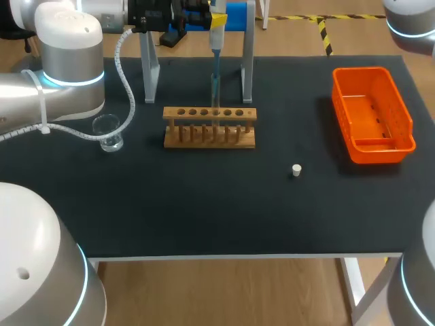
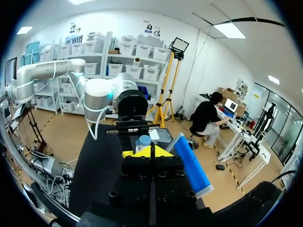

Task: Invert the test tube, pick up the pipette, mount the tip to pipette, aspirate from beaker and dispense into the tube, eject the tip, return the pipette, and cap with the stopper.

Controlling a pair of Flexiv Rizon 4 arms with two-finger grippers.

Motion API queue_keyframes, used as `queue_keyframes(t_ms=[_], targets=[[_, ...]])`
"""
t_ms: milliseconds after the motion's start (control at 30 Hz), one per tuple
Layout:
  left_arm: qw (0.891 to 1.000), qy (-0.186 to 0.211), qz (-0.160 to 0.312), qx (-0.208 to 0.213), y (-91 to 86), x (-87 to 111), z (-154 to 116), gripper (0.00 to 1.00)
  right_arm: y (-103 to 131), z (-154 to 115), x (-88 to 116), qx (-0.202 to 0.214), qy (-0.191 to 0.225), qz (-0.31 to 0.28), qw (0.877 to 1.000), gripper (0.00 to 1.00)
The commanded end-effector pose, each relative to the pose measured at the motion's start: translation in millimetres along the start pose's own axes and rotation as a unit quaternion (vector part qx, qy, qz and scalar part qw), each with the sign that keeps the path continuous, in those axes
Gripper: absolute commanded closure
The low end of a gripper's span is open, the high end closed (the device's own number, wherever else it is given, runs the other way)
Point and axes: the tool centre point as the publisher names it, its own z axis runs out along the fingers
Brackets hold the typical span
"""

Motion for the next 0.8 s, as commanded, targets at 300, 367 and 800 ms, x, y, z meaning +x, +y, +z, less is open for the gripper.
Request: queue_keyframes(t_ms=[300,367,800], targets=[[1.0,-0.002,0.001,0.002,0.7,0.5,0.7,1.0,-0.9,6.7,-2.3,-0.004,0.009,0.036,0.999,1.0],[1.0,-0.002,0.001,0.002,0.7,0.5,0.7,1.0,-1.6,10.4,-4.5,-0.006,0.012,0.05,0.999,1.0],[1.0,-0.002,0.001,0.002,0.7,0.5,0.7,1.0,20.2,24.0,-9.4,-0.008,0.011,0.079,0.997,1.0]])
